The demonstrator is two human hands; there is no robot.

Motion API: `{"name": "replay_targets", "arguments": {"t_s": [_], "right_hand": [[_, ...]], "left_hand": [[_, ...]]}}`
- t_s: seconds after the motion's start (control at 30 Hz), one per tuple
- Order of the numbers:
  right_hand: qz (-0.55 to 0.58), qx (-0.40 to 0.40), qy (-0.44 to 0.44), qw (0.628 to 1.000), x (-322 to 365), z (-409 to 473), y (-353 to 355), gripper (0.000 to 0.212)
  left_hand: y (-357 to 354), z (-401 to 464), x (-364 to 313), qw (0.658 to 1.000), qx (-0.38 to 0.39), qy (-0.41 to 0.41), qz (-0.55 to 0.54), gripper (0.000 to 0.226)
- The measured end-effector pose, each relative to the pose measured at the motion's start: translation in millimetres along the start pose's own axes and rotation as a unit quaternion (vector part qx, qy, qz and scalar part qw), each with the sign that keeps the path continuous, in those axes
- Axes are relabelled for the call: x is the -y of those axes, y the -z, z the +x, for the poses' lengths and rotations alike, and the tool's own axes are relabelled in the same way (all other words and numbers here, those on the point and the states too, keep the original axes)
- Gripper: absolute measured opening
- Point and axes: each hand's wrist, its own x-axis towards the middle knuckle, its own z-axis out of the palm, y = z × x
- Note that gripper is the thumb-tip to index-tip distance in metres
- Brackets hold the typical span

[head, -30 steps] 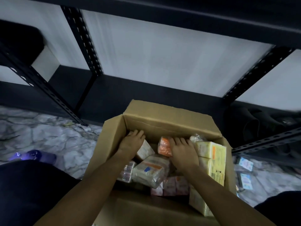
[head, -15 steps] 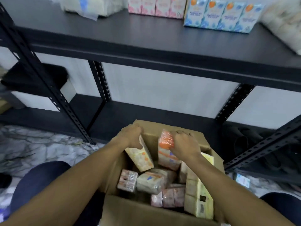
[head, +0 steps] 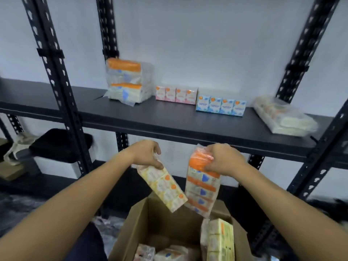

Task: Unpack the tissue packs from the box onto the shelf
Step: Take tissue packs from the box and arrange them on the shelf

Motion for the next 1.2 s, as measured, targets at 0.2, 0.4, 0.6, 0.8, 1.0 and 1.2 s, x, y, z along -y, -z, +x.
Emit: {"name": "replay_targets", "arguments": {"t_s": [0.2, 0.4, 0.6, 0.8, 1.0, 1.2], "right_hand": [[0.043, -0.016, -0.01, 0.999, -10, -9, 118, 0.039], [0.069, -0.061, -0.018, 0.996, -28, -18, 205, 0.054], [0.083, -0.11, -0.022, 0.99, -41, -23, 267, 0.036], [0.07, -0.106, -0.021, 0.992, -56, -9, 297, 0.014], [0.068, -0.095, -0.024, 0.993, -69, 31, 302, 0.038], [0.082, -0.1, -0.017, 0.992, -92, 82, 293, 0.036]], "left_hand": [[91, -23, -25, 0.996, -0.049, -0.035, -0.072, 0.045], [148, -27, -44, 0.98, -0.129, -0.072, -0.135, 0.046], [180, -12, -55, 0.957, -0.207, -0.087, -0.182, 0.045], [191, 18, -49, 0.926, -0.25, -0.093, -0.266, 0.041], [183, 60, -34, 0.895, -0.298, -0.078, -0.324, 0.041], [162, 95, -12, 0.892, -0.29, -0.061, -0.341, 0.039]]}}
